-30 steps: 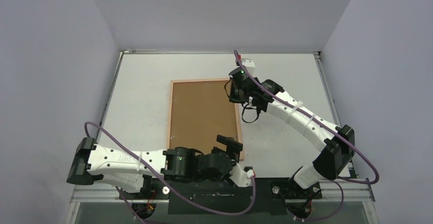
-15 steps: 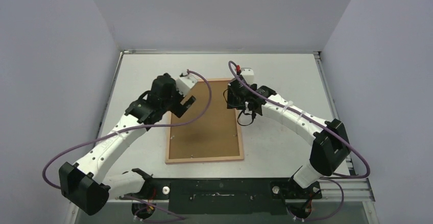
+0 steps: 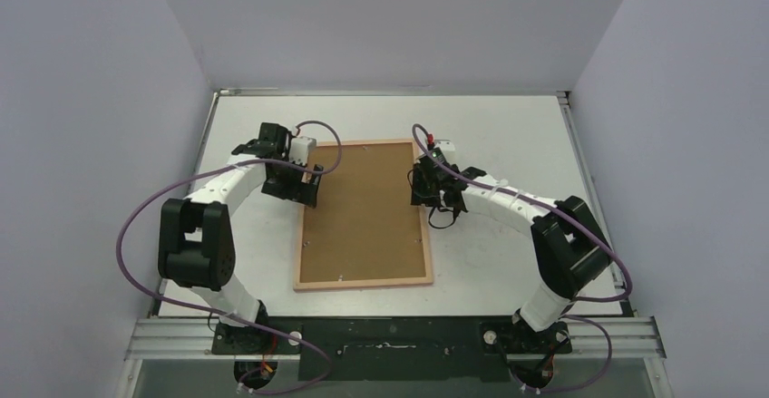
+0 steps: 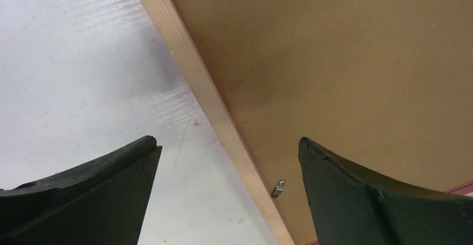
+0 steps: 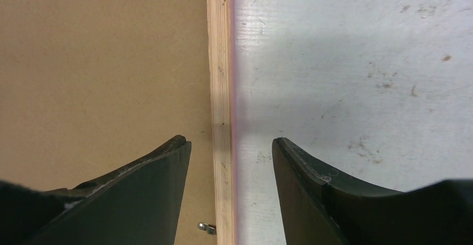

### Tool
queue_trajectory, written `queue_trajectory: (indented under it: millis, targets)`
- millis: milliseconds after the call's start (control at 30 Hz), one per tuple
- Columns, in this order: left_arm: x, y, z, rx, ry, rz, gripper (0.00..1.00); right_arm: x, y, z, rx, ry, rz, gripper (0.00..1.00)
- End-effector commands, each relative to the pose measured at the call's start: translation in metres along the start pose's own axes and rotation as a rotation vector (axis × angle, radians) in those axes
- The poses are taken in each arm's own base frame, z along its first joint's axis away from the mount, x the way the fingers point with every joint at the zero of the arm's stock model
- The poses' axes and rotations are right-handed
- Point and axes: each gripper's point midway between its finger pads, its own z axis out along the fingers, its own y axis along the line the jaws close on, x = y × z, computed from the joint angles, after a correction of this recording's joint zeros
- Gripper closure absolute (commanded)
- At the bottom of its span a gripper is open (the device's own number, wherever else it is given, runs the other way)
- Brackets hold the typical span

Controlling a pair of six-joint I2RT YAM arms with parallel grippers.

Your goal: Put the photo into the frame

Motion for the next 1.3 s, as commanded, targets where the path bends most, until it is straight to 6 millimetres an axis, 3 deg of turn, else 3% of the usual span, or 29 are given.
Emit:
queue_trajectory:
  millis: [0, 167, 467, 600, 700, 800, 967, 1100, 1267]
  targets:
    - [-0.011, -0.009, 0.008, 0.052, -0.036, -0.016, 0.11, -0.011, 0.013, 0.013, -0.093, -0.042, 0.027, 0.44]
    - [0.001, -0.002, 0.032, 0.031, 0.024, -0.038, 0.27, -0.001, 0.009, 0.023, -0.115, -0.02, 0.031, 0.45]
    - [0.002, 0.01, 0.052, -0.013, 0.054, -0.055, 0.41, 0.015, 0.008, 0.034, -0.161, 0.025, 0.042, 0.53]
    - [-0.006, 0.004, 0.054, 0.021, 0.048, -0.06, 0.65, 0.017, 0.013, 0.031, -0.199, 0.027, 0.047, 0.55]
    - [-0.019, -0.001, 0.05, 0.026, 0.034, -0.034, 0.87, 0.006, 0.016, 0.023, -0.232, 0.012, 0.057, 0.55]
    - [-0.048, -0.001, 0.035, 0.0, -0.026, 0.015, 1.0, -0.013, 0.017, 0.008, -0.264, -0.026, 0.066, 0.53]
    - [-0.113, -0.009, -0.009, -0.072, -0.163, 0.177, 1.0, -0.049, 0.015, -0.022, -0.329, -0.096, 0.086, 0.47]
    - [-0.163, -0.03, -0.053, -0.17, -0.277, 0.386, 1.0, -0.08, 0.013, -0.05, -0.439, -0.167, 0.077, 0.36]
    - [-0.199, -0.064, -0.098, -0.325, -0.394, 0.668, 1.0, -0.118, 0.005, -0.08, -0.58, -0.267, -0.028, 0.2]
